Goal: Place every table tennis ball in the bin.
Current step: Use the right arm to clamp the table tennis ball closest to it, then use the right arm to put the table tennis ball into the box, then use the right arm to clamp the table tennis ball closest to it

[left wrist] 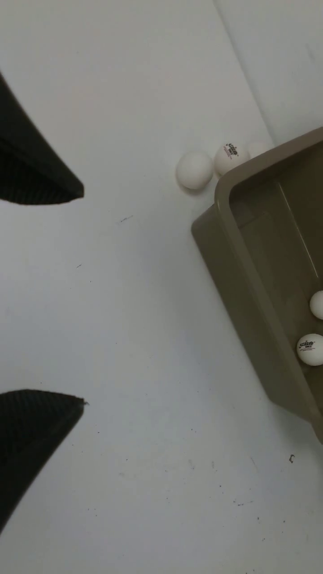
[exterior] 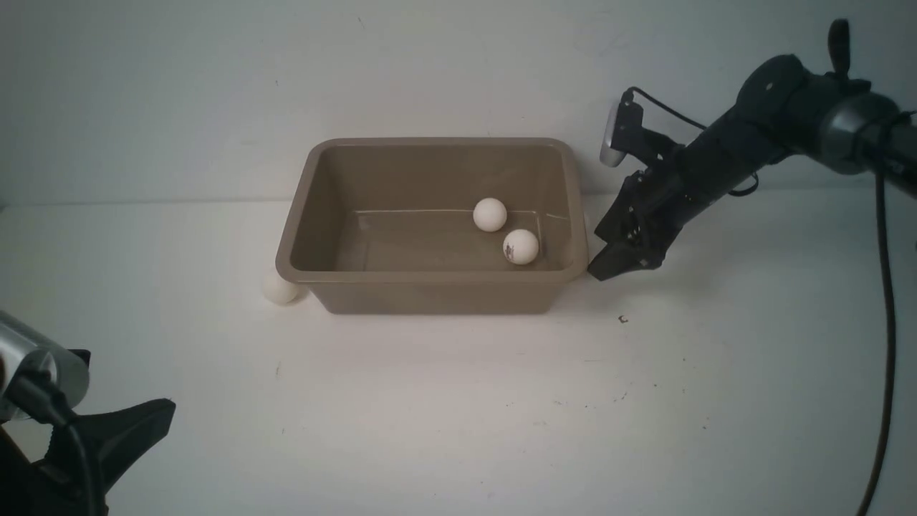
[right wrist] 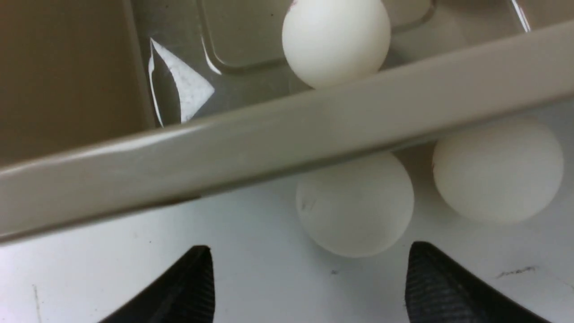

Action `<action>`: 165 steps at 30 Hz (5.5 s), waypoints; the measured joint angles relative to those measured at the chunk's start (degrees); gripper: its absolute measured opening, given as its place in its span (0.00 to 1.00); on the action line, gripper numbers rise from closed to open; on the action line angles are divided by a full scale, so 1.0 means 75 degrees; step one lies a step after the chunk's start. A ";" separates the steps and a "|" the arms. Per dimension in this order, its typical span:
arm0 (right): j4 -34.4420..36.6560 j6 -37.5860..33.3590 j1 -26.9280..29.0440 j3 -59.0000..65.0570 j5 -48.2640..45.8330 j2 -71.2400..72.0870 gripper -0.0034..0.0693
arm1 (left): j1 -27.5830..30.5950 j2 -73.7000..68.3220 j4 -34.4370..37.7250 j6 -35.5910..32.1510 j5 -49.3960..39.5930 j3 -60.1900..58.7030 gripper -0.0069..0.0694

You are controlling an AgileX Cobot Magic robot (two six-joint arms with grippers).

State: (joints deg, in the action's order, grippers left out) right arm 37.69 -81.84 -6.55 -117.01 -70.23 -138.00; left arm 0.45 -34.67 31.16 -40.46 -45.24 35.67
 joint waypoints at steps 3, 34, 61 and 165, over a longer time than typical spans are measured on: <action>0.0028 -0.0006 0.0000 0.0000 0.0007 -0.0025 0.75 | 0.0000 0.0000 0.0000 0.0000 0.0000 0.0000 0.74; -0.0732 0.0888 -0.0372 0.0000 0.0845 -0.0162 0.62 | 0.0000 0.0000 0.0000 0.0000 0.0000 0.0000 0.74; -0.0015 0.1167 -0.0372 0.0000 0.0848 -0.0162 0.77 | 0.0000 0.0000 0.0000 0.0000 0.0000 0.0000 0.74; -0.1476 0.2879 0.0003 -0.4606 -0.0446 -0.1016 0.71 | 0.0000 0.0000 -0.0187 -0.0200 0.0035 0.0000 0.74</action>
State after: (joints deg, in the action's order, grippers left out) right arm 26.62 -60.24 -6.53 -151.56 -73.57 -145.62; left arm 0.45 -34.67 29.76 -41.96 -44.97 35.67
